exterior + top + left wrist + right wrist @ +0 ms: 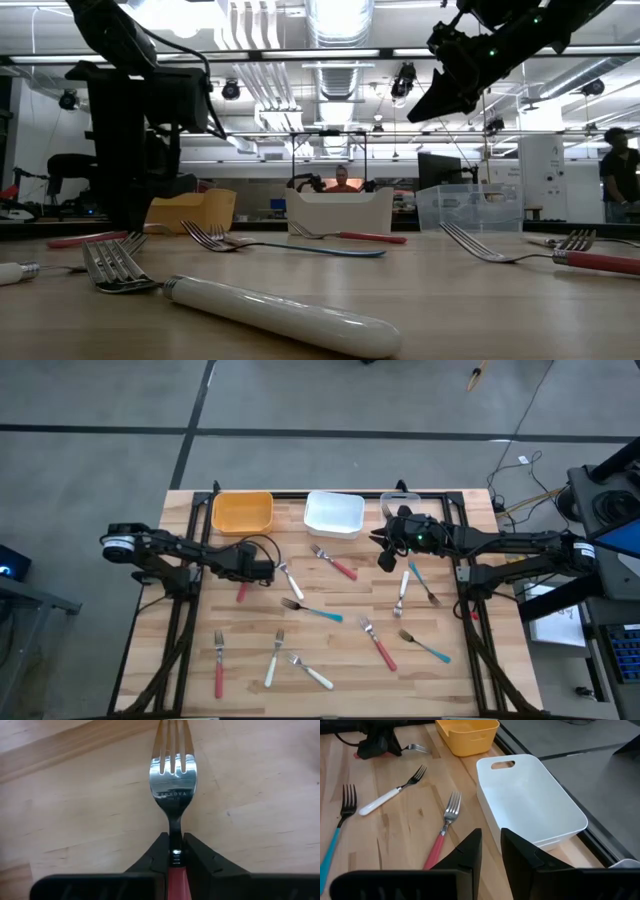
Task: Sort silverware by color (type)
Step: Put the pink fork into the yellow bin
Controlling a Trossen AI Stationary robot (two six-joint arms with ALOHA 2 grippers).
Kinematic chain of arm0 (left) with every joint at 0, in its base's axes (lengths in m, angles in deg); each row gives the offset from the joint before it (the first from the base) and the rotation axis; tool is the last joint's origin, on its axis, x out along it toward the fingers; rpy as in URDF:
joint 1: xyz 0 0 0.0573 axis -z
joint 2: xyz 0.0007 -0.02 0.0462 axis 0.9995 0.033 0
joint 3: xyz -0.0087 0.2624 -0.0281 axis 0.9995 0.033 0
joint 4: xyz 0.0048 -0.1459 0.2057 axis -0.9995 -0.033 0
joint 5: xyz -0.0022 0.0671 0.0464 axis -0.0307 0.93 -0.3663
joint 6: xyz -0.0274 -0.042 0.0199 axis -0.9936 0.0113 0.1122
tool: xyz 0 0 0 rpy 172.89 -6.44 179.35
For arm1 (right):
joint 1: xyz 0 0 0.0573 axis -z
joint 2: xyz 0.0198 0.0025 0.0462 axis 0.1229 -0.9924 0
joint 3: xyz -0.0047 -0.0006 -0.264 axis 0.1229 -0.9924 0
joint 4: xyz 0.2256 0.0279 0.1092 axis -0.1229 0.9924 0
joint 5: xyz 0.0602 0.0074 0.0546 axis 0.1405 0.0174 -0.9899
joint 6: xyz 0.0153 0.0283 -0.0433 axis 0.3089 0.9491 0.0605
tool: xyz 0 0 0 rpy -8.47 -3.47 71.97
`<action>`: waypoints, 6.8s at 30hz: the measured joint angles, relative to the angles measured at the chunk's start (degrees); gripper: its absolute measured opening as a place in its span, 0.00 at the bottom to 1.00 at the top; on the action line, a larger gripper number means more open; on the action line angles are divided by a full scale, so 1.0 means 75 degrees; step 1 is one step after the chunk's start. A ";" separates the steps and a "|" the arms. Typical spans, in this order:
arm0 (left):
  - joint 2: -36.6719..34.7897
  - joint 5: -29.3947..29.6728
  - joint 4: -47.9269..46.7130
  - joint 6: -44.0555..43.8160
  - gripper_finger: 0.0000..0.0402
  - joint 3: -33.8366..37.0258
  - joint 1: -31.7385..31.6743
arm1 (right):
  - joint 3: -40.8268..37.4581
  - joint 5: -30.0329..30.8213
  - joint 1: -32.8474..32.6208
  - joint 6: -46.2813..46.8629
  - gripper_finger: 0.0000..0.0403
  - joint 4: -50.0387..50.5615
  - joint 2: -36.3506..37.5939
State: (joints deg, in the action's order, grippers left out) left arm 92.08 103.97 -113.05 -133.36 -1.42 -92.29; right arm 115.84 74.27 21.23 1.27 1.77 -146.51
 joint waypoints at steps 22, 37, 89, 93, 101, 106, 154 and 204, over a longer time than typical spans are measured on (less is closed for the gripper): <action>-0.2987 -0.1352 0.2983 0.6229 0.04 -0.1678 0.0612 | -0.0484 -0.1673 -0.0003 -0.0222 0.15 -0.1932 0.0000; -0.1541 -0.4705 1.0087 0.7287 0.04 -0.0461 0.0833 | -0.1101 -0.4650 -0.0020 0.0160 0.27 -0.4693 0.0000; 0.2484 -0.6186 1.3719 0.6056 0.04 -0.2359 0.0344 | -0.1090 -0.4744 -0.1408 -0.1313 0.49 -0.5810 0.0000; 0.2483 -0.6186 1.3721 0.6053 0.04 -0.2359 0.0341 | -0.1090 -0.4741 -0.1408 -0.1312 0.49 -0.5902 -0.0008; 0.2643 -0.5878 1.3721 0.6015 0.04 -0.2359 0.0344 | -0.1075 -0.4657 -0.1406 -0.1209 0.46 -0.6351 -0.0373; 0.2862 -0.5820 1.3746 0.5855 0.04 -0.2372 0.0344 | -0.0852 -0.4676 -0.1408 -0.1232 0.39 -0.6435 -0.0768; -0.0026 -0.0435 0.7470 0.8526 0.24 -0.2583 0.0232 | -0.1214 0.1384 -0.1387 -0.1277 0.02 -0.6470 -0.0399; 0.1446 0.2068 0.8557 0.8535 0.08 -0.2590 0.0784 | -0.0831 0.2484 -0.1384 0.0378 0.03 -0.9599 -0.3293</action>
State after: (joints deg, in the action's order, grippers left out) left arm 102.92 119.49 -48.87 -69.35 -20.84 -86.41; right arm 109.60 92.90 10.85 4.11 -70.22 -171.21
